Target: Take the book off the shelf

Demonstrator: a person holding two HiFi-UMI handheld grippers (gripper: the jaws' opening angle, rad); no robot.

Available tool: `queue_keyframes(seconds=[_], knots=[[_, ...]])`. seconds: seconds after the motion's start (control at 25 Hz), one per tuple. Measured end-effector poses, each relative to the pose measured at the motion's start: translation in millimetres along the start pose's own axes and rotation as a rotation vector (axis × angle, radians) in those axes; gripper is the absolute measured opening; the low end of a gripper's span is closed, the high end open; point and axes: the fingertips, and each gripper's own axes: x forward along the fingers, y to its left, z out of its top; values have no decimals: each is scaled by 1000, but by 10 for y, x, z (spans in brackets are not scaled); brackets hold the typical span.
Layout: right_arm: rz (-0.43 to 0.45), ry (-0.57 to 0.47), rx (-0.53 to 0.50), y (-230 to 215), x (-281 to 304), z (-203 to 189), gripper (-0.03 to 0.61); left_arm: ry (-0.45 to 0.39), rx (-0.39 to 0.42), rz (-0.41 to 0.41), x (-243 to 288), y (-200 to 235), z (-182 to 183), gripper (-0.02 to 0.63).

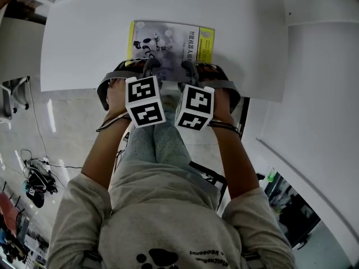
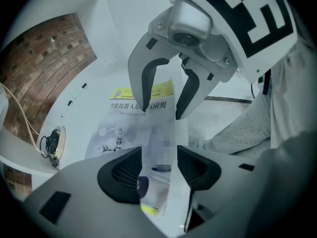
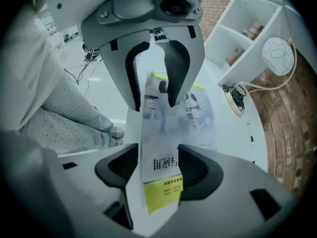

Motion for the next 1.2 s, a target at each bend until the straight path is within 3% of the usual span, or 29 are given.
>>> queue_keyframes(seconds=[0.36,0.48,0.68,0.8,1.2], knots=[[-17,-17,-3,20,-107,86,239,1,3,2,-113,-49,0,189],[-23,-39,7,6,-164,142,159,-11,11,29,-196,-12,46,80],[-47,-51,2,19,-180,160,69,-1,25,57,-234,39,64,16],[-60,-66,8,29,-209,194,32,-6,17,61,-242,58,82,11],[-62,-77,32,-39,-431,229,31,-21,-1,75,-326,75,161,11]])
